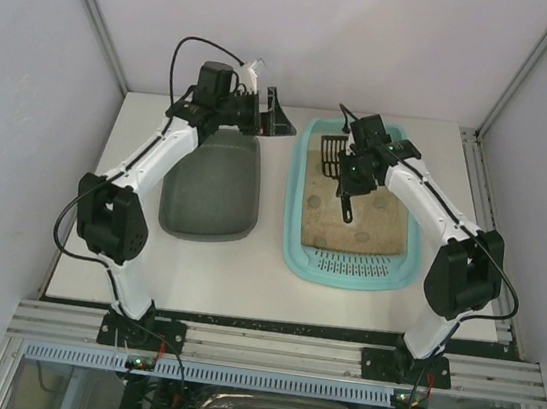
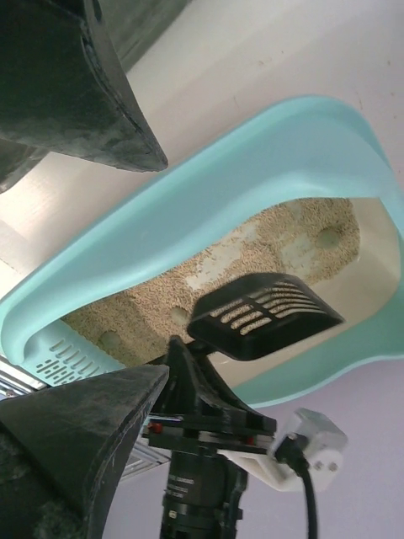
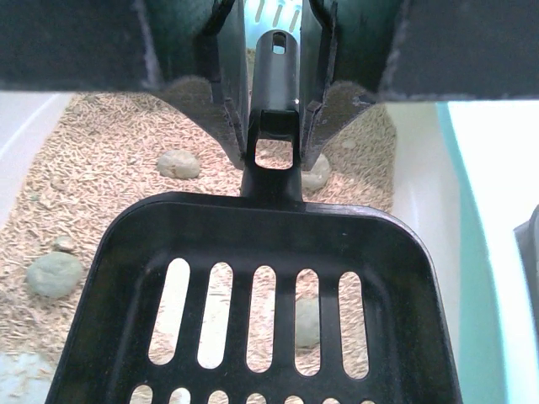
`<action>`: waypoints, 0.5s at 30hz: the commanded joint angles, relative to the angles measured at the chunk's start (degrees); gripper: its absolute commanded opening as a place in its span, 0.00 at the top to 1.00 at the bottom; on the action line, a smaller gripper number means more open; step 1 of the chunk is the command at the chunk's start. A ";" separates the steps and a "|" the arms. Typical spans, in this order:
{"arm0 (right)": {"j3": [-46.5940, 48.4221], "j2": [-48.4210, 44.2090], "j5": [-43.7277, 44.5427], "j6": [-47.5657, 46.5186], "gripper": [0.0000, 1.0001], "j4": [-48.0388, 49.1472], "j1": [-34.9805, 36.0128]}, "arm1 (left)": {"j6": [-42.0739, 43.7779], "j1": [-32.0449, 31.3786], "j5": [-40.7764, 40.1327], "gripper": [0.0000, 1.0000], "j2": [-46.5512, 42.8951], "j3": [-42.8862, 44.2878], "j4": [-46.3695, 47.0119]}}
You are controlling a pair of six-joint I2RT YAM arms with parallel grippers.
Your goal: Clean the litter box
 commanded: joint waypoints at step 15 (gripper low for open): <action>10.40 -1.09 -6.84 1.02 1.00 -0.46 6.49 | 4.86 -3.25 1.45 0.00 4.31 5.14 0.89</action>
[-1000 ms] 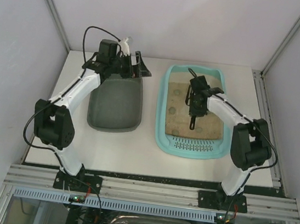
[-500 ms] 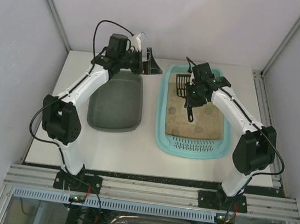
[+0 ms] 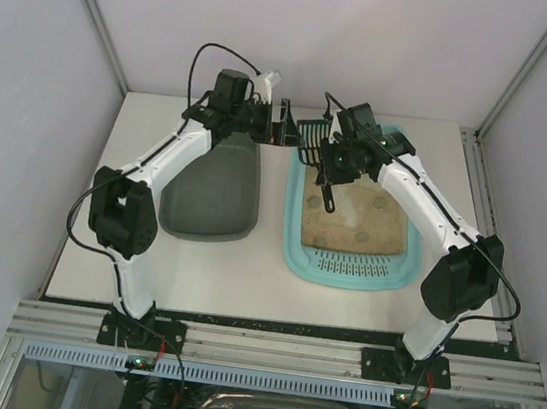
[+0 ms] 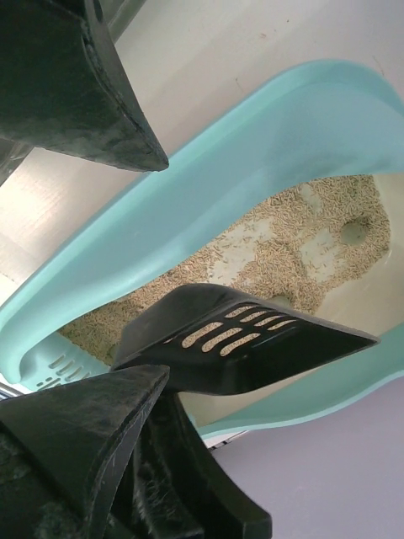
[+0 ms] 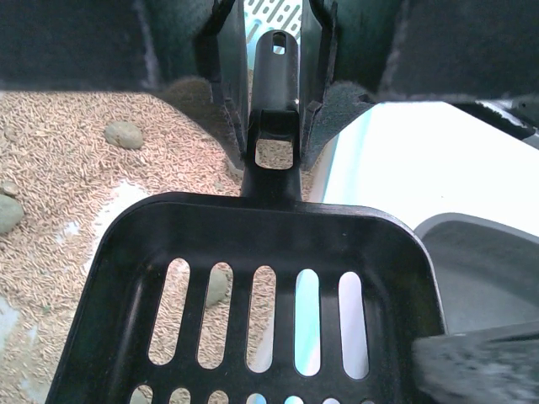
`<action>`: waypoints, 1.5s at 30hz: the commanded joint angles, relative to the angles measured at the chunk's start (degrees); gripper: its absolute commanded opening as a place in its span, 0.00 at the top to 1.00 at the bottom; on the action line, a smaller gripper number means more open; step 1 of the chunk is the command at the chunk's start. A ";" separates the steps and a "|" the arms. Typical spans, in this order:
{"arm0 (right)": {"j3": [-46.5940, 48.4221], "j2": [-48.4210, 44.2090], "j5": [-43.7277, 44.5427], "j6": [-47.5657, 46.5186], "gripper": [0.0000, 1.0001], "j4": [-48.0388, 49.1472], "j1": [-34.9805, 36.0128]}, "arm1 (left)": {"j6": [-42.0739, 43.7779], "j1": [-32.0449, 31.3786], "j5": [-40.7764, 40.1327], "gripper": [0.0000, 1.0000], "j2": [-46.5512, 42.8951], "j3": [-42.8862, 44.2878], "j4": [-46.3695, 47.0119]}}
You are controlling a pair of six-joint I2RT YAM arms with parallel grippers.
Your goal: Clean the litter box
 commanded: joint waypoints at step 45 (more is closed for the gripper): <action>-17.75 -10.88 -35.02 19.29 0.49 24.61 -3.70 | -10.84 -0.41 0.12 1.00 -6.41 -2.40 13.06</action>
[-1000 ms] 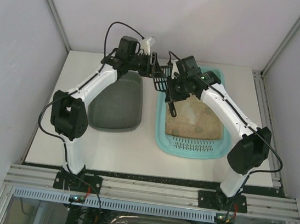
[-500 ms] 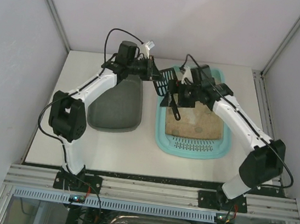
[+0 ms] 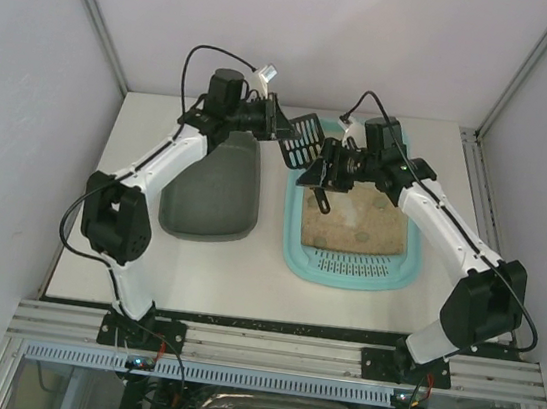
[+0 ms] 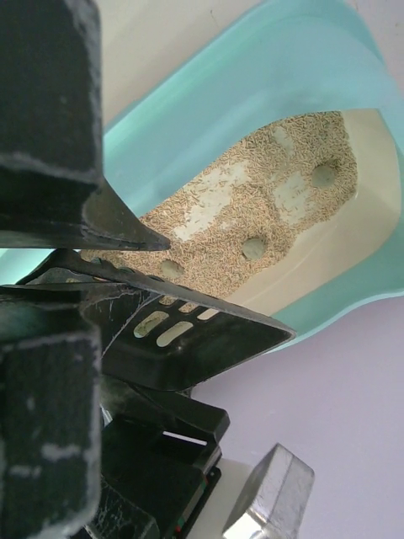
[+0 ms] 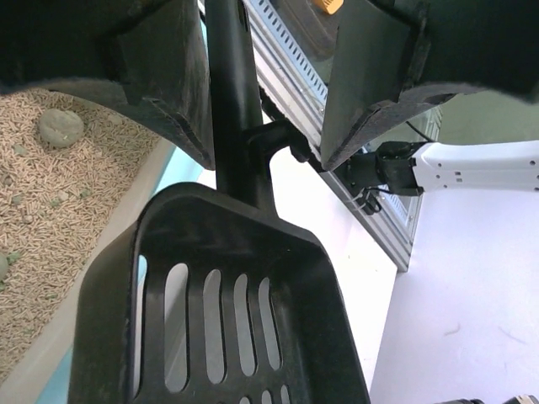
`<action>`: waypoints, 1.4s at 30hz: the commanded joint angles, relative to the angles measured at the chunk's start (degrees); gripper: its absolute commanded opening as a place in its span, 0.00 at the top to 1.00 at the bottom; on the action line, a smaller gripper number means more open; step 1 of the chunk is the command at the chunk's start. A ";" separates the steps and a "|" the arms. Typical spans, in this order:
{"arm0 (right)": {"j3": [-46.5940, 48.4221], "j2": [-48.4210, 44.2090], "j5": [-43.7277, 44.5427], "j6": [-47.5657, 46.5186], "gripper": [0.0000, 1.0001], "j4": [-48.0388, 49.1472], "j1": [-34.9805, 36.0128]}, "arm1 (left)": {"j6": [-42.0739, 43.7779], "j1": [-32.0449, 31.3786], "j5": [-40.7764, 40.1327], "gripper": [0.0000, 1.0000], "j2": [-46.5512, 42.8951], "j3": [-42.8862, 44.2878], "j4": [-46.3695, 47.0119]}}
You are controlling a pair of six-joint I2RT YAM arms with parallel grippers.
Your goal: Clean the litter box
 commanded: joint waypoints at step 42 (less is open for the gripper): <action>-8.66 1.67 -19.89 18.74 0.44 25.13 -4.54 | -8.72 4.99 -0.60 1.00 -9.77 -9.66 11.60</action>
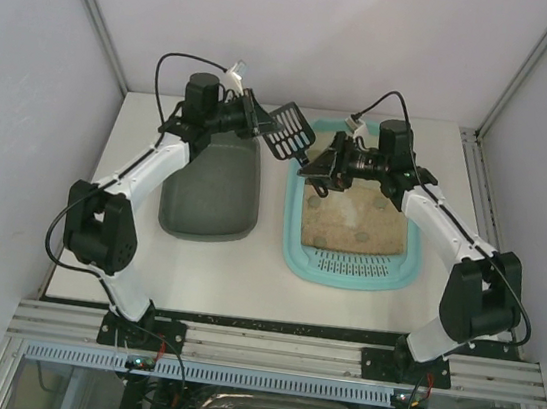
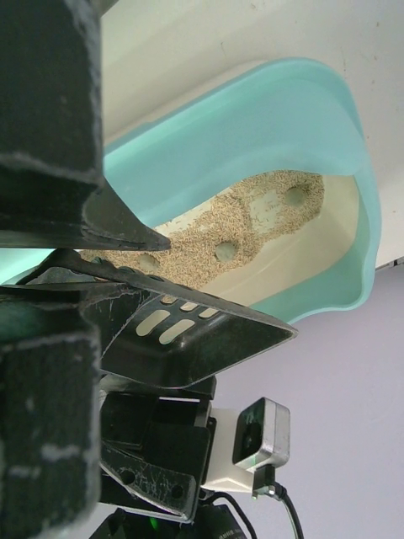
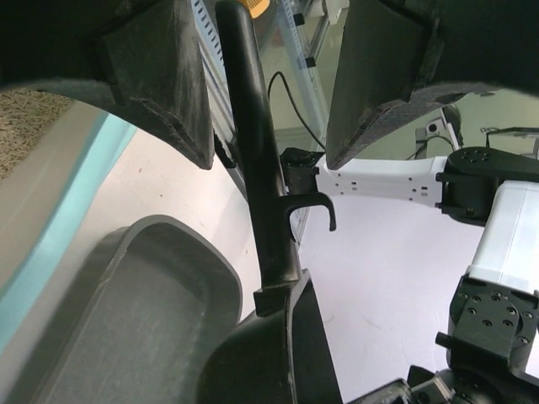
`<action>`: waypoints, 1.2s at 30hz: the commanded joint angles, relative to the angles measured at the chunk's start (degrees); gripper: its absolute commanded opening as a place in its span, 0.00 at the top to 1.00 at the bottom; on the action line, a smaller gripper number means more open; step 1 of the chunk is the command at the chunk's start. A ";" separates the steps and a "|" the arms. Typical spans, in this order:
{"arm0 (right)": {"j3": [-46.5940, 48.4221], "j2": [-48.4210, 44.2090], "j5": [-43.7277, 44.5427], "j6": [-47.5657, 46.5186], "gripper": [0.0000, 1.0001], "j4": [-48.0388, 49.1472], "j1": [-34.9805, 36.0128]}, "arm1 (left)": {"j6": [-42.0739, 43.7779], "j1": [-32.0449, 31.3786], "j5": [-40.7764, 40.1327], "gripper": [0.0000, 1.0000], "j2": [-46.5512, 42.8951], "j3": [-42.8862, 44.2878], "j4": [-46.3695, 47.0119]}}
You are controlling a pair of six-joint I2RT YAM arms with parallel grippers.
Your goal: Clean the litter box
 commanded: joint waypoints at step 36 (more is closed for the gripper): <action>10.84 -3.36 28.62 -16.40 1.00 -47.72 -2.29 | 6.52 0.66 -23.10 0.00 -11.12 7.60 -13.17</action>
